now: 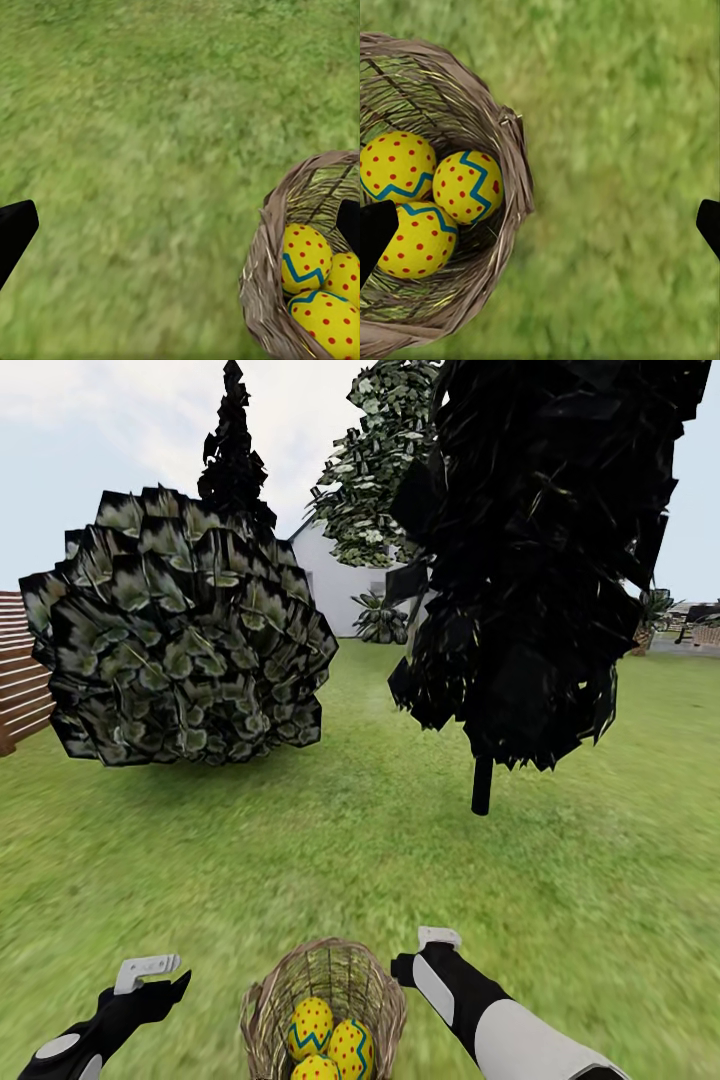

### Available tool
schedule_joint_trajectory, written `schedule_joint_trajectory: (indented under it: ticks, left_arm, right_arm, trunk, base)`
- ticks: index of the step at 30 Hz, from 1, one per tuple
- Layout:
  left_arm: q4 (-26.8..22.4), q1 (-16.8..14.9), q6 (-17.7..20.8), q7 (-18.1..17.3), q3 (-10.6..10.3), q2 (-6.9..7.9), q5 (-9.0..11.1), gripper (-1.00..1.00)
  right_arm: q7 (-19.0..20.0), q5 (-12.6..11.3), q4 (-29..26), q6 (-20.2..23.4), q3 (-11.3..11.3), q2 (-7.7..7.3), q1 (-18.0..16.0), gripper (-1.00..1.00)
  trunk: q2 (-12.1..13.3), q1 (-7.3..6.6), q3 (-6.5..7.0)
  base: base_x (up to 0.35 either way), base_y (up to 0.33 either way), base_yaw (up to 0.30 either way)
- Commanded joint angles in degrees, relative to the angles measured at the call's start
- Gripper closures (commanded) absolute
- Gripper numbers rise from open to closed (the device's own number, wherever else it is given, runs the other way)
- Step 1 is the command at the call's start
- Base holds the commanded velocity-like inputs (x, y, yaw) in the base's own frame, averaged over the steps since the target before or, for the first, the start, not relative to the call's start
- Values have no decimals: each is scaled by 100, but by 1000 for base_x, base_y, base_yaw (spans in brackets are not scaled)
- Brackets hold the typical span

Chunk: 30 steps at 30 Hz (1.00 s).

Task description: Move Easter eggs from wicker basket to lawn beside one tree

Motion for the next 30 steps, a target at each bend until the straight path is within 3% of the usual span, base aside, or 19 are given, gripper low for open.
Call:
schedule_joint_trajectory:
  ticks: [1,10,30]
  left_arm:
    - [-7,-2,37,-21,11,-1,40,-100]
    - [-7,-2,32,-21,7,-1,40,-100]
    - [-7,-2,28,-21,5,-1,40,-100]
  right_arm:
    - [-38,-32,-7,26,29,0,-4,-100]
    - [271,-28,25,32,29,0,-4,-100]
    - [337,-30,38,16,29,0,-4,-100]
  trunk:
    - [-45,22,-25]
    - [-406,220,-186]
    - [-1208,659,-546]
  base:
    - [0,0,0]
    - [0,0,0]
    - [0,0,0]
